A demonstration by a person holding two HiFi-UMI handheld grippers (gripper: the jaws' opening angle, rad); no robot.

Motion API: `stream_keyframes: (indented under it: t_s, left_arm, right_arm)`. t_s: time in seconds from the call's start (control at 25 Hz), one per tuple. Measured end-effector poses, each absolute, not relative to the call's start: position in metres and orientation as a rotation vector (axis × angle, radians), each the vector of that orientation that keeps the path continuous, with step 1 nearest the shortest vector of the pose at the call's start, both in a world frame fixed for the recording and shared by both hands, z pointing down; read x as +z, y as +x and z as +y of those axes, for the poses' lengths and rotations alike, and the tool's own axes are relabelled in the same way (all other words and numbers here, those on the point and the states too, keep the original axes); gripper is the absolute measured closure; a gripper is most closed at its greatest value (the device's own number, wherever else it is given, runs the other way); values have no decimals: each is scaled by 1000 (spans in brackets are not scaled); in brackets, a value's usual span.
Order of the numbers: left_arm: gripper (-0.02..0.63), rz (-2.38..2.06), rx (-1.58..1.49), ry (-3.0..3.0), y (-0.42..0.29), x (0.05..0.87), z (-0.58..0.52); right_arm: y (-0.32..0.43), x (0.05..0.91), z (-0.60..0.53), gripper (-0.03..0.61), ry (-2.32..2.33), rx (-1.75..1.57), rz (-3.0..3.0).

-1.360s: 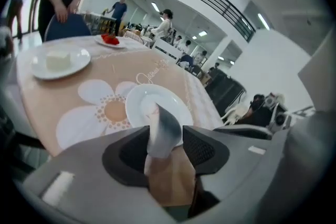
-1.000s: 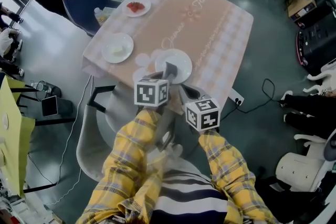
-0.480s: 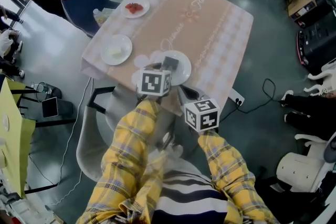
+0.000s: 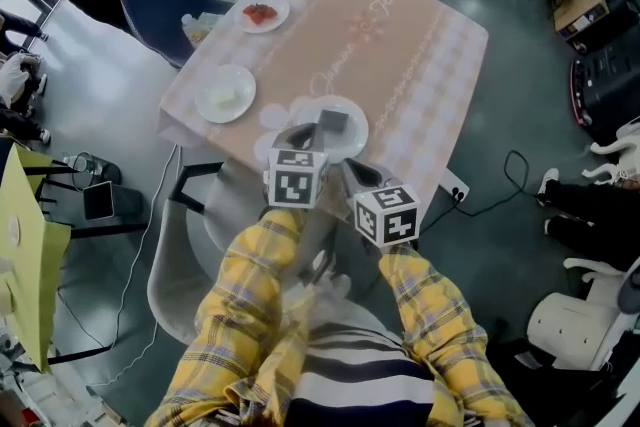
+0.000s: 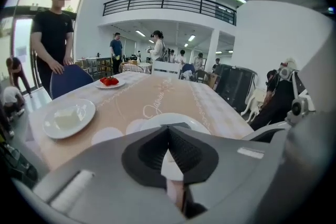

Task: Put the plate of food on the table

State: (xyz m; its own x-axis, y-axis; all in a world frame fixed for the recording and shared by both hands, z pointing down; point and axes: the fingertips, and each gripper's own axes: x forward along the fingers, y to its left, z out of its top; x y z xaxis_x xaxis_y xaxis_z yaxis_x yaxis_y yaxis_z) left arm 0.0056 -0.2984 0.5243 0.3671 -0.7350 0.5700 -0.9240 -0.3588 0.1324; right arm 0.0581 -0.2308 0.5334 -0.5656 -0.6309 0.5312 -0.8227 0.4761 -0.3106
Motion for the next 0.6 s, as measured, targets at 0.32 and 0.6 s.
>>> stream_keyframes:
  t_s: [0.32, 0.6]
  left_arm:
    - [611, -1347, 292, 2164, 16, 517, -246]
    - [611, -1332, 175, 2144, 22, 505, -200]
  right_arm:
    - [61, 529, -222, 580, 1240, 774, -2394]
    - [63, 516, -206, 580, 1277, 737, -2411]
